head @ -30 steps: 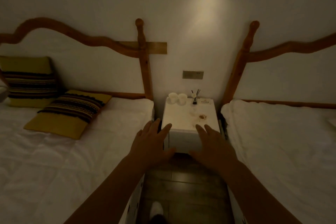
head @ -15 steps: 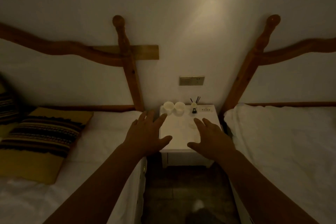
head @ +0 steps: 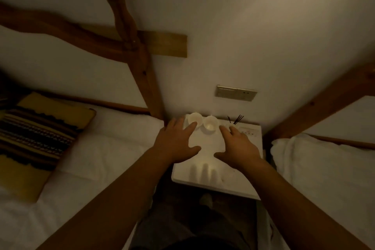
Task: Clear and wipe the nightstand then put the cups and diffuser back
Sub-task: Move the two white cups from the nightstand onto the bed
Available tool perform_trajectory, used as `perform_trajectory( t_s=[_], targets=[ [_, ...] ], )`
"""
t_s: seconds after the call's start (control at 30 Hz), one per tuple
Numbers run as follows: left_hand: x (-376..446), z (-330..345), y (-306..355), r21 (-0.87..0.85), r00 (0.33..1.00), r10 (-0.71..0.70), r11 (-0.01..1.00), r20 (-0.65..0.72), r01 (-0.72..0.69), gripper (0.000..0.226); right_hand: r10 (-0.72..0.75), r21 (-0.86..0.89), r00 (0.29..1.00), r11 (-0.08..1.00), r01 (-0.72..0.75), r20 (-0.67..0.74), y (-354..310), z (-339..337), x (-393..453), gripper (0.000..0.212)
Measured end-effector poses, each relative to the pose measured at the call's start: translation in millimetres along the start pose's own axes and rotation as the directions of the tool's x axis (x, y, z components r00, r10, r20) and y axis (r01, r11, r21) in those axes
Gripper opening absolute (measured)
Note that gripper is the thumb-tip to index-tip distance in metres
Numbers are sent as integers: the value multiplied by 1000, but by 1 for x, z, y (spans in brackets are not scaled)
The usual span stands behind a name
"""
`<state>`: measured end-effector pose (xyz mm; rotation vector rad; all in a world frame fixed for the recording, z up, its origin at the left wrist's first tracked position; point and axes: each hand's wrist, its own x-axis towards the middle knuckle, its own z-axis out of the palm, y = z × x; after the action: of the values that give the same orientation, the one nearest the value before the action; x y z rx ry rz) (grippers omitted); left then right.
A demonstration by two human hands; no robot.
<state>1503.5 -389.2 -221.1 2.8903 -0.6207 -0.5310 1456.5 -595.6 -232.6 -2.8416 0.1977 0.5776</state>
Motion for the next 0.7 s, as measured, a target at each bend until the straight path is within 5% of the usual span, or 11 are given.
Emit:
perform_trajectory(
  t_s=[0.37,0.7],
  targets=[
    [164,111,-32,-118,980,-9,992,197,33,92,99,183,975,974,-136,197,8,96,177,93],
    [283,206,-67,-3,985,58,998,160,-58,97,199,30,960,977,-209,196,28,187,302,99]
  ],
)
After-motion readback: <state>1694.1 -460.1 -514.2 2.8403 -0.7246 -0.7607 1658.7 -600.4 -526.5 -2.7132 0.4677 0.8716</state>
